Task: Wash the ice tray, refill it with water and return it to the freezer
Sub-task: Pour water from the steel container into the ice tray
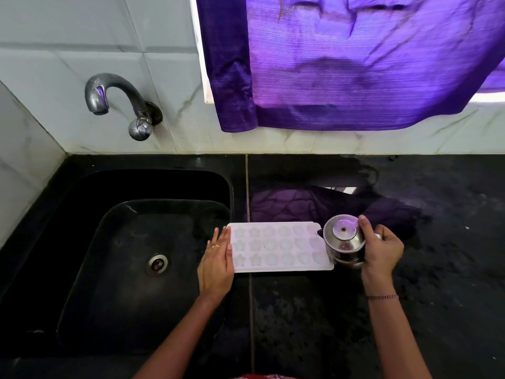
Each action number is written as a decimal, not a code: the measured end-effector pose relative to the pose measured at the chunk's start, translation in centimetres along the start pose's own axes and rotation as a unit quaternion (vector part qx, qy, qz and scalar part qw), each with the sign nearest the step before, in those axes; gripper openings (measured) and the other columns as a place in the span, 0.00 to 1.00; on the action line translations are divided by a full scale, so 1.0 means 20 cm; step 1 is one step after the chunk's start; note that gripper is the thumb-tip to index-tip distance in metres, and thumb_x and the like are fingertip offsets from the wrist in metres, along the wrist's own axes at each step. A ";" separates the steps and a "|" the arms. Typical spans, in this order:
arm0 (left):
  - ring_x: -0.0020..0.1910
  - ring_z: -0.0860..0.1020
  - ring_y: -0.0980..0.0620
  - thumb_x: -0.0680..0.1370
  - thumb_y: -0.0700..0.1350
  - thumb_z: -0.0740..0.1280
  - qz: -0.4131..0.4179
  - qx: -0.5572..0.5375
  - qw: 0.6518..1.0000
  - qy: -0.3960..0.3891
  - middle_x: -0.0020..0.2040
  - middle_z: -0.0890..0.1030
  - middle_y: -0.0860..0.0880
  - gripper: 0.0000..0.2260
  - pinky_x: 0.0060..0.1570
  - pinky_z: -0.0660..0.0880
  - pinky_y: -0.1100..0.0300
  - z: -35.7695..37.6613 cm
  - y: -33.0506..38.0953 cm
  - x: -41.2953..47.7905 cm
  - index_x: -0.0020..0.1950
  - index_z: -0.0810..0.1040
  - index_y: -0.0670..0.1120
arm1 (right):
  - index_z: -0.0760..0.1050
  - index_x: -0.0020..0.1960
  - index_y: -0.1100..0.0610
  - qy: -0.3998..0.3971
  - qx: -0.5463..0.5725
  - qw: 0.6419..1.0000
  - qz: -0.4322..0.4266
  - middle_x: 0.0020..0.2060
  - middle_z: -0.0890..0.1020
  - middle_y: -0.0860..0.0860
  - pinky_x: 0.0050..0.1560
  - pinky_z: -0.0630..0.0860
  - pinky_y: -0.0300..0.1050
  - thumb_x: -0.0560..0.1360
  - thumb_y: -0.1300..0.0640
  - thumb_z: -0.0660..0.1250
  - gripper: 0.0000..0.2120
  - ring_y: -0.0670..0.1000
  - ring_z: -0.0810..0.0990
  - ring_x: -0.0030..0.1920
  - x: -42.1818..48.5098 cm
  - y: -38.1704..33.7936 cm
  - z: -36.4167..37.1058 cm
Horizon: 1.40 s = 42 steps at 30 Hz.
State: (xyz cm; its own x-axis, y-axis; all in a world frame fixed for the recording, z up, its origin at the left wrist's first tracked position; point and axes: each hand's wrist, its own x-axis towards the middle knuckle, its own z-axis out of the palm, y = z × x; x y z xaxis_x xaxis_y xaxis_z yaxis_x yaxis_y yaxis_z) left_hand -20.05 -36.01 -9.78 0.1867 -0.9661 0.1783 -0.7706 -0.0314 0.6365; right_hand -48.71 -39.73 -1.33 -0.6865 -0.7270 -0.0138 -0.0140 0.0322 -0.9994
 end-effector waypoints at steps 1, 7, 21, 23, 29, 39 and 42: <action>0.73 0.57 0.59 0.78 0.55 0.43 0.000 0.001 1.000 -0.001 0.70 0.60 0.61 0.26 0.71 0.59 0.60 0.00 0.00 0.00 0.74 0.64 0.50 | 0.57 0.26 0.55 -0.001 -0.004 1.000 -0.005 0.16 0.60 0.43 0.25 0.58 0.34 0.70 0.58 0.74 0.26 0.43 0.57 0.22 0.00 0.00 0.00; 0.74 0.56 0.59 0.79 0.54 0.43 -0.002 0.005 1.000 -0.007 0.73 0.65 0.55 0.26 0.72 0.58 0.60 0.01 -0.02 0.00 0.74 0.63 0.50 | 0.57 0.26 0.56 -0.010 -0.025 0.999 -0.020 0.16 0.61 0.43 0.24 0.57 0.33 0.70 0.58 0.74 0.26 0.42 0.58 0.21 -0.01 -0.02 0.02; 0.74 0.56 0.59 0.79 0.55 0.43 -0.002 -0.001 1.000 -0.001 0.73 0.66 0.55 0.26 0.72 0.61 0.58 0.01 -0.02 0.00 0.74 0.64 0.50 | 0.57 0.26 0.57 -0.017 -0.055 0.997 -0.048 0.15 0.61 0.44 0.22 0.57 0.30 0.70 0.60 0.73 0.26 0.43 0.59 0.20 -0.03 -0.06 0.04; 0.74 0.56 0.59 0.79 0.55 0.43 -0.002 0.000 1.000 -0.002 0.73 0.66 0.54 0.26 0.72 0.60 0.58 0.01 -0.02 0.00 0.74 0.64 0.50 | 0.57 0.26 0.57 -0.017 -0.054 0.997 -0.043 0.15 0.61 0.44 0.22 0.57 0.30 0.70 0.59 0.74 0.26 0.43 0.58 0.20 -0.03 -0.05 0.04; 0.74 0.56 0.58 0.79 0.54 0.42 -0.002 0.003 1.000 -0.003 0.73 0.66 0.53 0.26 0.72 0.58 0.59 0.01 -0.02 0.00 0.74 0.64 0.49 | 0.57 0.27 0.56 -0.011 -0.022 1.000 -0.009 0.16 0.60 0.43 0.25 0.59 0.33 0.70 0.58 0.74 0.26 0.43 0.58 0.22 -0.01 -0.04 0.03; 0.74 0.56 0.59 0.79 0.55 0.42 -0.003 0.006 1.000 -0.001 0.73 0.66 0.53 0.26 0.71 0.60 0.59 0.01 -0.02 0.00 0.74 0.63 0.50 | 0.58 0.26 0.54 -0.025 0.026 0.999 0.026 0.19 0.61 0.43 0.28 0.61 0.36 0.69 0.57 0.75 0.26 0.44 0.59 0.27 -0.04 -0.03 0.09; 0.74 0.57 0.59 0.79 0.54 0.42 -0.001 0.007 1.000 -0.001 0.72 0.67 0.53 0.26 0.72 0.60 0.58 0.01 -0.01 0.00 0.74 0.63 0.50 | 0.58 0.26 0.54 -0.034 0.019 0.999 0.015 0.18 0.61 0.44 0.28 0.62 0.36 0.69 0.58 0.74 0.26 0.44 0.59 0.26 -0.06 -0.04 0.11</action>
State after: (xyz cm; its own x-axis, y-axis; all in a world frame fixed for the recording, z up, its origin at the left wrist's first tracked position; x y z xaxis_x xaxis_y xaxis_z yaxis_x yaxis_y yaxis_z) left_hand -19.96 -36.00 -10.08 0.1871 -0.9667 0.1749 -0.7783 -0.0373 0.6268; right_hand -46.22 -40.38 -0.49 -0.6347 -0.7715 -0.0441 0.0341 0.0291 -0.9990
